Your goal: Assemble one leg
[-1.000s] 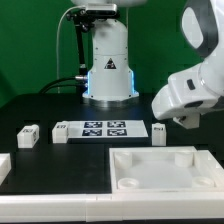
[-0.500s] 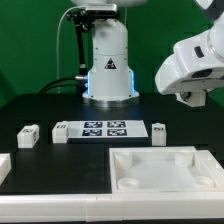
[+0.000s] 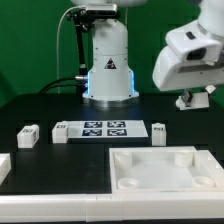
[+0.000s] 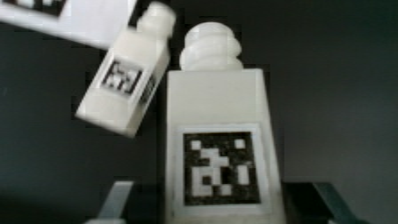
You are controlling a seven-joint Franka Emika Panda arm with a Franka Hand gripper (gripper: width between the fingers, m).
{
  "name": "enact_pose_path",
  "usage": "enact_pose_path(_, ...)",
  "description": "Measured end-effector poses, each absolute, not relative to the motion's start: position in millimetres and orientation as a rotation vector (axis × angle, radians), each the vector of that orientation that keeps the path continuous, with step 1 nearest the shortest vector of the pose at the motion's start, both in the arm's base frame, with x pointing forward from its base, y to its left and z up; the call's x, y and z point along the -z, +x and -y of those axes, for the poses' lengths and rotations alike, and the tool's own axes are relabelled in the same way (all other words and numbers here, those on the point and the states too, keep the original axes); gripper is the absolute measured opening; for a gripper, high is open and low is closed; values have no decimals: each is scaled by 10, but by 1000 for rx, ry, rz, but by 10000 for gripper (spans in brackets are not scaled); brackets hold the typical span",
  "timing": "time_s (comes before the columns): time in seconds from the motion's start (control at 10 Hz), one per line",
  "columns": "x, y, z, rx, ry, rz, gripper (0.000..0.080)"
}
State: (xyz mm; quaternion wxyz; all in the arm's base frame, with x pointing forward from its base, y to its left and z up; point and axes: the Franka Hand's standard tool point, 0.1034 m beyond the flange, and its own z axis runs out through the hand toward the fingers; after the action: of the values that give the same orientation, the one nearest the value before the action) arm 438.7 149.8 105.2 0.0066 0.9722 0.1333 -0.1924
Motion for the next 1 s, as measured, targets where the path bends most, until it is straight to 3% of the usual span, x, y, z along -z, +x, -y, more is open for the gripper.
enact_pose_path(0.5, -1314, 4918, -1067, -146, 3158, -285, 290)
enact_pose_path(0.7, -1359, 5008, -1089, -407, 3156, -285, 290)
enact_pose_path(0.9, -1308, 4943, -1093, -439, 3153, -301, 290)
enact_pose_path(1.0, -1365, 5127, -1184, -413, 3147, -396, 290)
